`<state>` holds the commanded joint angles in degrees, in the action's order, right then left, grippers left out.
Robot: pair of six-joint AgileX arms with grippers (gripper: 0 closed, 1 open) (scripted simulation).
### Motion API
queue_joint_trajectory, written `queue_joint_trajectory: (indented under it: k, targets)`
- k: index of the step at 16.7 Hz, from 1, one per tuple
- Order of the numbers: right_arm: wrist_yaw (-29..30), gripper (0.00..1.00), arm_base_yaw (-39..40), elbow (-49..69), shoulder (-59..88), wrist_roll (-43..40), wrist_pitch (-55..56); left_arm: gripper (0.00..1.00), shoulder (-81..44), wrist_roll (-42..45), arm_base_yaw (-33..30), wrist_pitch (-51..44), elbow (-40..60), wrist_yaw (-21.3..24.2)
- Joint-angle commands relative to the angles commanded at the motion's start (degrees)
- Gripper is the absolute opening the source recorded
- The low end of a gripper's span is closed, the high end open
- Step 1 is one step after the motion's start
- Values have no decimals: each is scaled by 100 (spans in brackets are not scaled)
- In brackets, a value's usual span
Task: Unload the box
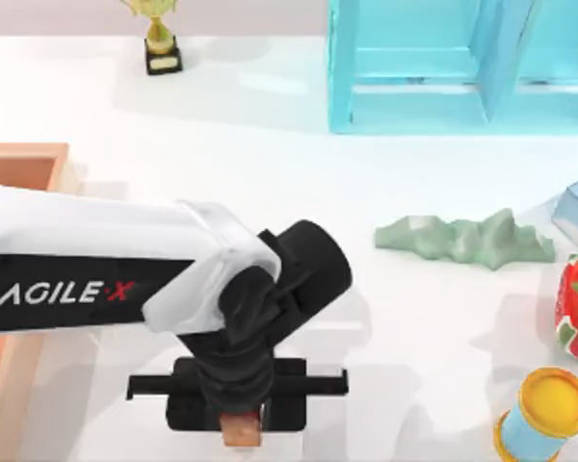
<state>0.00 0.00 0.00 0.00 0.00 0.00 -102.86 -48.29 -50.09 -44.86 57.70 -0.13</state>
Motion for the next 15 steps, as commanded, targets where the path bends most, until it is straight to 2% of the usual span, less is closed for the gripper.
queue_joint_trajectory:
  k: [7, 15]
  targets:
    - [0, 100, 0, 0, 0, 0, 0, 98, 0, 0, 0, 0, 0, 0]
    - [0, 100, 0, 0, 0, 0, 0, 100, 0, 0, 0, 0, 0, 0]
